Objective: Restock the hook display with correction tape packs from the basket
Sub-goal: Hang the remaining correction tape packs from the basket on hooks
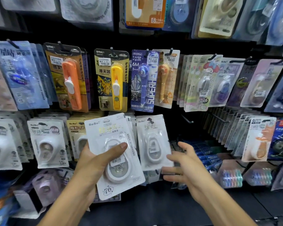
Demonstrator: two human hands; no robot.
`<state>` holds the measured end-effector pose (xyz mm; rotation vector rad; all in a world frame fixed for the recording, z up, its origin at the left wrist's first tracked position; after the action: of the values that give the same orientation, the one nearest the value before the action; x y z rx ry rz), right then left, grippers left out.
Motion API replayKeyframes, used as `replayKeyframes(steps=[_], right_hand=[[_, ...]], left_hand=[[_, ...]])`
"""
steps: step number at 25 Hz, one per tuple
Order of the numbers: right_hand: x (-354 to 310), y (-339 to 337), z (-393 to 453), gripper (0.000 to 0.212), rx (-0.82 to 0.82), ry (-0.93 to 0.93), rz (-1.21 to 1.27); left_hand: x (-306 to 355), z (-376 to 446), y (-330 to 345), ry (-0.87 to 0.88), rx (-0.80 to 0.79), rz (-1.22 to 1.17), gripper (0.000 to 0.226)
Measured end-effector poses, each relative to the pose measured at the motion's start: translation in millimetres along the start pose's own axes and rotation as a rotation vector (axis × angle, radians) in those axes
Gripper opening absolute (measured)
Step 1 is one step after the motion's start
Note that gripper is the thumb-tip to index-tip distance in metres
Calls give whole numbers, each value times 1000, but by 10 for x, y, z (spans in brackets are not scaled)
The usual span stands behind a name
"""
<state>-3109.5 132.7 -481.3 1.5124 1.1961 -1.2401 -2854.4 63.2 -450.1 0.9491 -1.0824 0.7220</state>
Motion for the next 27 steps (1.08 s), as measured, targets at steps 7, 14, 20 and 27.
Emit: replayKeyframes(steps=[7,14,20,27], right_hand=[[-232,822,-207,46,-333,-317,-229],[-277,381,-97,27,-96,-345,149],[-272,17,-213,34,238,-357,-287],[8,297,-59,49,42,-223,-201]], left_hand=[[-254,-22,307,-78,-117,-90,63],[-246,-25,299,-52,-123,-96,68],[50,-55,-32,91,127,22,71],[-19,-82,28,87,148,61,83]])
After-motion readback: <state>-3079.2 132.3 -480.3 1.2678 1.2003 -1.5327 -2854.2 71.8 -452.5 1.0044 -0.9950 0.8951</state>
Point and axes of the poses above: each hand's wrist, its own z-axis towards the middle knuckle, its own y-axis out of the palm, x = y × z, the point moved 10 cm from there along z, towards the middle knuckle, and after that the axes turned 13 degrees about -x, right-handed, at the moved point
